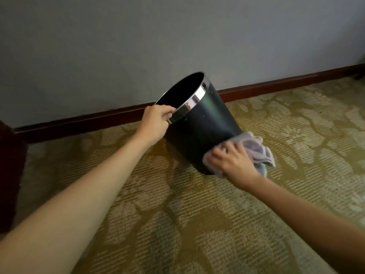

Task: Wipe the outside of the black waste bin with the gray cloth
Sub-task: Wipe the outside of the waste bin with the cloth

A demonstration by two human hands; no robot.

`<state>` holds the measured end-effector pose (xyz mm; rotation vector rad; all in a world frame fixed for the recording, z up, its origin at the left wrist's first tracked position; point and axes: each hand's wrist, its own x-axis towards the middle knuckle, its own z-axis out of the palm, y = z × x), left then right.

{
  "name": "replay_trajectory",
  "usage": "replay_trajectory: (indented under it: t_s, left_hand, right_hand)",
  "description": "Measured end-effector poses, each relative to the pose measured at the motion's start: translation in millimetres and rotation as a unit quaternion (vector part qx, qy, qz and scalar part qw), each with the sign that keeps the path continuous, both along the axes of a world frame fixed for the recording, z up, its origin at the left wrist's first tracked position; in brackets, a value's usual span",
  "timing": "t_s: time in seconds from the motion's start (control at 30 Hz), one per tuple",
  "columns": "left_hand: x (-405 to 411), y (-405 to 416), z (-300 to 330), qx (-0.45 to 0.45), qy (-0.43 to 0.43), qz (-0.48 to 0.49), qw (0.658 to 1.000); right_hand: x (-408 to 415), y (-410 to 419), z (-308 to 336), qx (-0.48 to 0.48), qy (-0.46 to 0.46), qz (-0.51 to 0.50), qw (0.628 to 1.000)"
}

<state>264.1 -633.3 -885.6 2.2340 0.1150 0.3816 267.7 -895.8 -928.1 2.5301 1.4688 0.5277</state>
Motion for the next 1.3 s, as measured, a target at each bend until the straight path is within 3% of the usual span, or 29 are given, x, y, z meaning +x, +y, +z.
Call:
replay_trajectory:
  t_s: [0.13, 0.2, 0.3, 0.37, 0.43, 0.47, 0.53, 0.63, 0.7, 0.73, 0.87, 1.0, 1.07, 1.2, 1.3]
  left_hand:
    - [0.8, -6.9, 2.6, 0.026, -0.021, -0.011, 0.999]
    - [-0.3, -7.1, 3.0, 0.028, -0.028, -0.014, 0.999]
    - [0.5, -3.1, 1.1, 0.029, -0.013, -0.009, 0.999]
    - [0.8, 4.7, -2.4, 0.025, 0.003, 0.006, 1.000]
    - [0.0, 10.3, -5.5, 0.018, 0.015, 0.012, 1.000]
    - [-0.8, 10.9, -6.3, 0.019, 0.018, 0.011, 1.000]
    - [-2.1, 8.3, -7.9, 0.029, 0.020, 0.009, 0.999]
    - [-2.1, 3.3, -8.0, 0.037, 0.012, 0.011, 0.999]
    - [-2.5, 2.1, -7.2, 0.026, 0.009, 0.006, 1.000]
    - [-2.9, 1.6, -6.4, 0.021, 0.006, 0.001, 1.000]
    - [-2.3, -2.4, -4.8, 0.036, -0.018, -0.020, 0.999]
    - [-0.8, 0.7, -6.6, 0.038, -0.009, -0.031, 0.999]
    - [-0.5, 4.5, -7.4, 0.044, 0.006, -0.027, 0.999]
    - [-3.4, 4.4, -10.0, 0.038, 0.009, -0.034, 0.999]
    - [-4.2, -6.9, -8.1, 0.041, -0.014, -0.060, 0.997]
  right_hand:
    - [28.6, 41.7, 59.9, 0.228, 0.043, -0.055, 0.971]
    - [35.2, 51.7, 69.9, 0.289, 0.054, -0.072, 0.953]
    - [22.2, 40.4, 46.3, 0.217, 0.022, -0.015, 0.976]
    - [6.3, 21.1, 11.8, 0.091, 0.041, 0.018, 0.995]
    - [-3.2, -3.9, -16.6, -0.029, 0.125, -0.054, 0.990]
    - [-2.1, -14.7, -24.1, -0.021, 0.170, -0.113, 0.979]
    - [6.4, -21.6, -22.1, 0.183, 0.276, -0.204, 0.921]
    - [23.8, -6.6, 8.1, 0.488, 0.330, -0.274, 0.760]
    - [32.4, 17.2, 33.8, 0.588, 0.388, -0.258, 0.662]
    - [36.4, 30.6, 46.8, 0.611, 0.395, -0.244, 0.642]
    - [47.6, 70.6, 78.7, 0.634, 0.360, -0.204, 0.653]
    - [47.3, 50.8, 55.6, 0.620, 0.337, -0.258, 0.660]
    - [41.4, 21.6, 30.0, 0.610, 0.341, -0.339, 0.630]
    - [27.0, -15.0, -5.1, 0.621, 0.343, -0.462, 0.533]
    - [28.9, 5.1, 4.3, 0.645, 0.348, -0.435, 0.524]
